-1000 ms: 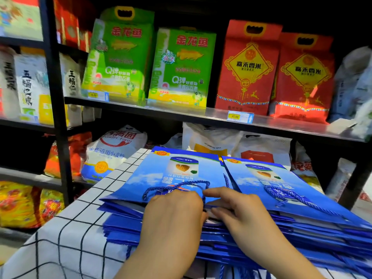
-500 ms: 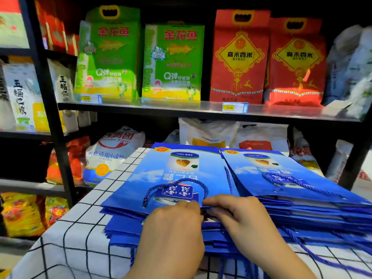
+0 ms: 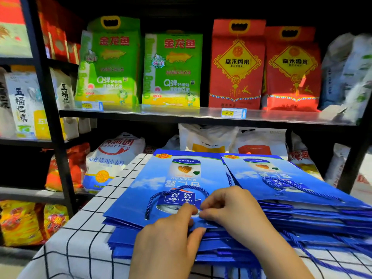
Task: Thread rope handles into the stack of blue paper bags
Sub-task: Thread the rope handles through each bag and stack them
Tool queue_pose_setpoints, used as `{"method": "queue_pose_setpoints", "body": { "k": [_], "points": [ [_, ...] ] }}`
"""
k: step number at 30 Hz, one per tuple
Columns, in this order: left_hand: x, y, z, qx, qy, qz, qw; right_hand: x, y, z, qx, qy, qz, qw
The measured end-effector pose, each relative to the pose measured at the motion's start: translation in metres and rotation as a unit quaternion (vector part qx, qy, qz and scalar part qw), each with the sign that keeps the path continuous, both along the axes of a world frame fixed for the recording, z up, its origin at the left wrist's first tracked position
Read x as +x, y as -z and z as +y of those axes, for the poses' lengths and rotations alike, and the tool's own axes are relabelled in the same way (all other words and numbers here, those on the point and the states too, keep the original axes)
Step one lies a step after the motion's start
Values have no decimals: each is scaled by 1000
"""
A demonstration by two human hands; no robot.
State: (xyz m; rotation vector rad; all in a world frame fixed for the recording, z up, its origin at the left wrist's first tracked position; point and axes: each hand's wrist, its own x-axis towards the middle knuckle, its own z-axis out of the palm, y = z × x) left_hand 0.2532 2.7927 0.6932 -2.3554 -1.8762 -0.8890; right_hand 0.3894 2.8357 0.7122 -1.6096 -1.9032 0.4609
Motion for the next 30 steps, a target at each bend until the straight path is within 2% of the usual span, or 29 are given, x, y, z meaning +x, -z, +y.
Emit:
{"method": "queue_pose_setpoints", "body": {
  "k": [4, 6, 9, 12, 16, 19, 21, 22, 25, 28, 30],
  "points": [
    [-1, 0, 2, -20, 8, 78, 997, 5, 11, 1, -11, 21, 197, 980],
    [-1, -2, 2, -41, 17, 103, 994, 5, 16, -3, 1, 29, 264, 964],
    [3, -10, 5, -41, 41, 169, 984, 3, 22, -9, 40, 37, 308, 950],
    [5, -17, 11, -22, 69, 258, 963, 5, 25, -14, 144, 65, 319, 934],
    [0, -32, 15, 21, 83, 272, 958, 7, 15, -31, 301, 98, 284, 905],
    [-7, -47, 16, 89, 40, 194, 976, -1, 6, -45, 396, 108, 204, 889],
    [-11, -53, 21, 230, 28, 101, 967, -11, 4, -51, 391, 90, 161, 902],
    [-13, -57, 21, 269, 28, 59, 961, -18, 1, -53, 356, 76, 154, 919],
    [-18, -62, 22, 375, 14, -113, 920, -42, -12, -57, 228, 5, 104, 968],
    [-17, -73, 11, 440, -10, -220, 870, -64, -19, -53, 206, -57, 31, 977],
    [-22, -73, 9, 430, -14, -327, 842, -73, -20, -52, 191, -74, 27, 978]
  ]
}}
